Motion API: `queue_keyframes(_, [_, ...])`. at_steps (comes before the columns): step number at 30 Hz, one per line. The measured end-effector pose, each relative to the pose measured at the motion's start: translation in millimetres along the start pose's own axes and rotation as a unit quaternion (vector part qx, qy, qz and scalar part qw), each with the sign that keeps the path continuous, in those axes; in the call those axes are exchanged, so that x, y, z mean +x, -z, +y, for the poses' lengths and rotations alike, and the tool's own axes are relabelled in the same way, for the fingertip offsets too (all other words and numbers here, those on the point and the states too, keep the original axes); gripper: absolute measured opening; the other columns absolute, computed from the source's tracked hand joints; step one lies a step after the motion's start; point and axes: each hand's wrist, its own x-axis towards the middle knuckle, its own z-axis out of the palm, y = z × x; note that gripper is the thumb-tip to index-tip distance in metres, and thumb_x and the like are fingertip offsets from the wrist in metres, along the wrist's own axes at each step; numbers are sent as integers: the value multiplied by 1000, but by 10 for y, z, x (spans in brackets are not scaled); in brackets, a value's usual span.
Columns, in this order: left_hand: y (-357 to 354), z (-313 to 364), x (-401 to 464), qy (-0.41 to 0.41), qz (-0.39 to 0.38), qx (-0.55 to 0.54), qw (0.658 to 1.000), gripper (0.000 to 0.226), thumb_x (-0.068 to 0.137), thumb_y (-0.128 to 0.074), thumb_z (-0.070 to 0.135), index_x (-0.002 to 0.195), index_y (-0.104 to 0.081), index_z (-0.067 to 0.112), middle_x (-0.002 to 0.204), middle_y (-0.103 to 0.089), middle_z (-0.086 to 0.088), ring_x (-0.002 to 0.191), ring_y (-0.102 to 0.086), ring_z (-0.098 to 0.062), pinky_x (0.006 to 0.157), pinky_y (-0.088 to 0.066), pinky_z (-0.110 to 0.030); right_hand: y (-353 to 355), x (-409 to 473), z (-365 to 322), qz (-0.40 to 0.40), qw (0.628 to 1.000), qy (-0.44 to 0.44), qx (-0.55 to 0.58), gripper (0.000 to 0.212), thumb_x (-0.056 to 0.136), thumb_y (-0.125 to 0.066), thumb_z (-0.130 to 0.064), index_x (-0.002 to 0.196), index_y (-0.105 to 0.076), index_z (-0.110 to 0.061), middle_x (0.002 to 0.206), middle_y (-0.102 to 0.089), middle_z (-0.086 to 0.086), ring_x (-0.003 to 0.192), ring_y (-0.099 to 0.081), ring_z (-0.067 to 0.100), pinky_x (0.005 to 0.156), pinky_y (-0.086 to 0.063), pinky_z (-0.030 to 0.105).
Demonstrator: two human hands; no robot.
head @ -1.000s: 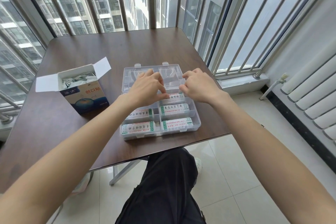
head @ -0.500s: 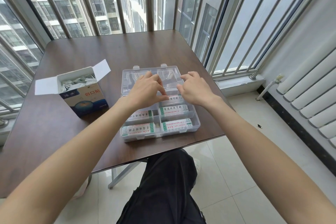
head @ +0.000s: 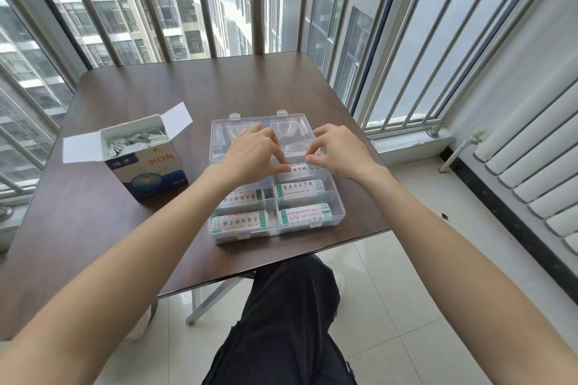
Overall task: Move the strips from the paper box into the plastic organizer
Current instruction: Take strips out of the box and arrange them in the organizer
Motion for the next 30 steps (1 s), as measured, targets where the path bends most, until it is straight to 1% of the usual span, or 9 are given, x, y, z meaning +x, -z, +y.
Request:
queue_keyframes(6, [227,-18,-163,-21,76,-22,997,29,87,-59,43,97,-74,20,100,-59,-1,96,-47,-18,80,-39,-30,143,-40,-156,44,995,34,86,17,89,-61,-32,91,-73,-19,125,-59,0,117,-51,16,95,-36,29])
queue_keyframes(10, [640,-242,-653,-44,220,-33,974,24,89,-59,37,94,-73,18,94,-61,-2,88,-53,-19,75,-45,-33,277,-46,-639,58,973,141,174,18,90,-60,-27,103,-70,-19,113,-66,-4,109,-56,11,96,-40,24])
queue_keyframes(12, [771,-393,-854,-29,278,-21,960,27,88,-58,41,99,-70,20,98,-62,-2,91,-54,-20,80,-42,-34,305,-42,-817,65,960,175,210,20,90,-61,-24,108,-68,-18,108,-68,-7,103,-59,5,91,-40,15])
queue_keyframes(15, [918,-728,-1165,86,243,1,966,63,75,-56,61,123,-58,19,123,-57,-7,116,-49,-27,98,-34,-41,285,69,-1188,65,942,234,230,21,89,-63,-19,109,-67,-17,104,-69,-9,95,-60,0,84,-41,8])
queue_keyframes(18, [1002,-1091,-1441,230,118,-29,966,100,64,-70,66,143,-33,17,144,-39,-10,134,-33,-27,110,-26,-41,213,281,-1715,49,938,293,179,17,89,-62,-18,104,-70,-18,98,-71,-7,87,-60,3,81,-43,13])
queue_keyframes(21, [928,-1220,-1516,284,52,-101,952,97,68,-77,50,145,-29,15,148,-38,-6,135,-34,-23,108,-28,-35,85,501,-2136,34,949,310,36,18,92,-56,-17,102,-71,-20,98,-71,-7,87,-58,8,84,-42,22])
queue_keyframes(25, [824,-1287,-1570,285,112,-143,941,84,68,-80,45,138,-43,19,138,-50,1,127,-44,-17,101,-36,-31,-111,701,-2426,-2,948,252,-196,24,89,-57,-15,110,-68,-19,111,-65,6,106,-56,26,83,-45,33])
queue_keyframes(27, [792,-1295,-1599,282,131,-159,937,82,65,-82,45,135,-46,22,135,-53,2,125,-47,-16,101,-38,-31,-174,740,-2471,-29,952,237,-192,24,87,-58,-11,107,-69,-18,110,-65,5,104,-58,26,82,-48,34])
queue_keyframes(30, [765,-1287,-1608,278,135,-165,937,81,63,-83,46,133,-48,25,131,-56,2,123,-49,-17,100,-40,-34,-169,720,-2464,-54,964,242,-92,15,84,-65,-14,93,-73,-23,100,-69,-3,92,-62,19,75,-52,32])
